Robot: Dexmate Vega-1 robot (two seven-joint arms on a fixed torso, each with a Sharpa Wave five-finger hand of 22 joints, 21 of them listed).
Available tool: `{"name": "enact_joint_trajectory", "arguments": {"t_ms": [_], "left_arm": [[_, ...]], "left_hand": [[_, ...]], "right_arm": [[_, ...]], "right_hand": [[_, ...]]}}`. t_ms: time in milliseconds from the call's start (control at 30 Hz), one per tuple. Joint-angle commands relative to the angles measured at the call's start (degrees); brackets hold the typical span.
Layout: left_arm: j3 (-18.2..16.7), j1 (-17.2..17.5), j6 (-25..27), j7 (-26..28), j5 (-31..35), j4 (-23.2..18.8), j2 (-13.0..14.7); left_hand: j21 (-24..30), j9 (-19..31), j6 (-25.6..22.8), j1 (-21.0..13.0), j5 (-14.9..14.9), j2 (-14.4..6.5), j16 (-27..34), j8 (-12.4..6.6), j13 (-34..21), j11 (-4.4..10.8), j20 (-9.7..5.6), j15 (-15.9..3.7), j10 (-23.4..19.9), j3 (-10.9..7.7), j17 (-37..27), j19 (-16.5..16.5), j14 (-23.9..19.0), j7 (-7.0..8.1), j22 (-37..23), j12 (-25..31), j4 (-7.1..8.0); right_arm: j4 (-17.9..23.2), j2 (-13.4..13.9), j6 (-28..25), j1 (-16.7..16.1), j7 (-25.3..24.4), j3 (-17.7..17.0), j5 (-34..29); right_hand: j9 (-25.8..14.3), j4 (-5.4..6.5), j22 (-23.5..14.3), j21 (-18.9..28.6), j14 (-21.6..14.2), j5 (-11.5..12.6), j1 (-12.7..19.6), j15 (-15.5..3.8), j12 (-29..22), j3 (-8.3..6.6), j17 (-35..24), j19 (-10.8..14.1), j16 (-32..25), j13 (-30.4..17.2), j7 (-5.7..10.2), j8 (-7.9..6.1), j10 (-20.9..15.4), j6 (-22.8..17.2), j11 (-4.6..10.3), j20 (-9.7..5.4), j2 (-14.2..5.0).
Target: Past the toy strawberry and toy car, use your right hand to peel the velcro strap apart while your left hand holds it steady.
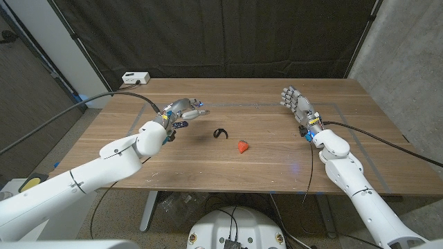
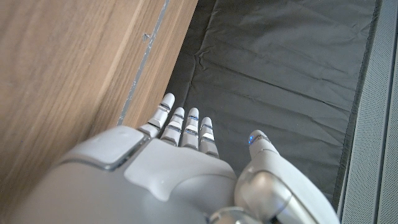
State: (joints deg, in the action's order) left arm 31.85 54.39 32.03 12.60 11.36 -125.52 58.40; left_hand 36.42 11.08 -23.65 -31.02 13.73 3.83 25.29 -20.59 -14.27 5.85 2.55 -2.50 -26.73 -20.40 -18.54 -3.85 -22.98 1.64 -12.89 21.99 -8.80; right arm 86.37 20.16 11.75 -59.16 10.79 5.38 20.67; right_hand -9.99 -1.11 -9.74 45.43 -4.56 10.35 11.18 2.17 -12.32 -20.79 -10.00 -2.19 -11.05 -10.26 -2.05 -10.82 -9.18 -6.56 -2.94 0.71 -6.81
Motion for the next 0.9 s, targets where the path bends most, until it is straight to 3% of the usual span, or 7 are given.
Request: {"name": "enact_joint_trajectory", "arguments": {"t_ms": [33, 300, 633, 900], "left_arm": [[6.1, -4.0, 15.5, -9.2, 18.3, -5.0, -1.8], [7.3, -4.1, 16.9, -14.3, 27.8, -3.9, -5.1], [8.9, -4.8, 15.3, -22.2, 42.0, -0.7, -10.4], [9.5, -6.1, 11.9, -35.6, 56.4, 1.2, -14.4]], "left_hand": [[1.8, 0.4, -3.8, -2.8, 0.5, 1.2, 3.1, -0.79, -1.4, 0.24, -0.27, -3.61, -3.1, 1.47, -2.5, -2.9, -2.6, -0.85, -0.7, 2.7, -0.26], [3.8, 0.4, -8.5, -4.9, 0.9, 1.4, 7.4, -1.30, -3.6, 0.85, -1.23, -4.75, -6.9, 3.43, -6.0, -5.7, -5.9, -1.46, -1.5, 6.5, 0.28], [6.5, 0.3, -13.6, -10.1, 1.4, 2.4, 11.4, -1.40, -5.5, 1.28, -1.74, -5.64, -9.8, 4.80, -9.1, -8.9, -8.5, -2.53, -2.6, 9.9, -0.56], [7.8, 0.2, -15.9, -12.7, 1.7, 3.3, 13.8, -0.86, -7.0, 1.52, -1.66, -6.07, -10.9, 6.39, -11.6, -9.4, -8.8, -2.13, -3.4, 12.0, -0.26]], "right_arm": [[-1.0, -0.4, 0.8, 0.1, 0.2, 0.1, 0.4], [-1.2, -0.4, 1.0, -0.1, 0.2, 0.1, 0.5], [-1.6, -0.5, 1.3, -0.1, 0.4, -0.1, 0.7], [-2.9, -0.8, 2.4, 0.1, 0.8, -0.3, 1.0]], "right_hand": [[-0.3, -0.03, -0.1, -0.2, -0.5, 0.0, 0.6, 0.12, -0.3, 0.17, -0.3, 0.3, -0.4, -0.3, -0.01, -0.26, -0.4, -0.6, -0.06, 0.14, -0.13], [-0.3, -0.02, -0.2, -0.3, -0.7, 0.0, 0.5, 0.08, -0.3, 0.27, -0.3, 0.5, -0.4, -0.3, 0.05, -0.26, -0.5, -0.8, -0.13, 0.19, -0.15], [-0.3, 0.12, -0.2, -0.6, -0.8, 0.0, 0.3, -0.02, -0.4, 0.50, -0.4, 0.6, -0.4, -0.3, 0.02, -0.25, -0.7, -0.9, -0.06, 0.22, -0.15], [-0.3, 0.17, -0.2, -0.7, -1.0, -0.1, 0.2, -0.11, -0.4, 0.63, -0.4, 0.7, -0.5, -0.3, 0.01, -0.22, -0.9, -1.0, -0.06, 0.18, -0.14]]}}
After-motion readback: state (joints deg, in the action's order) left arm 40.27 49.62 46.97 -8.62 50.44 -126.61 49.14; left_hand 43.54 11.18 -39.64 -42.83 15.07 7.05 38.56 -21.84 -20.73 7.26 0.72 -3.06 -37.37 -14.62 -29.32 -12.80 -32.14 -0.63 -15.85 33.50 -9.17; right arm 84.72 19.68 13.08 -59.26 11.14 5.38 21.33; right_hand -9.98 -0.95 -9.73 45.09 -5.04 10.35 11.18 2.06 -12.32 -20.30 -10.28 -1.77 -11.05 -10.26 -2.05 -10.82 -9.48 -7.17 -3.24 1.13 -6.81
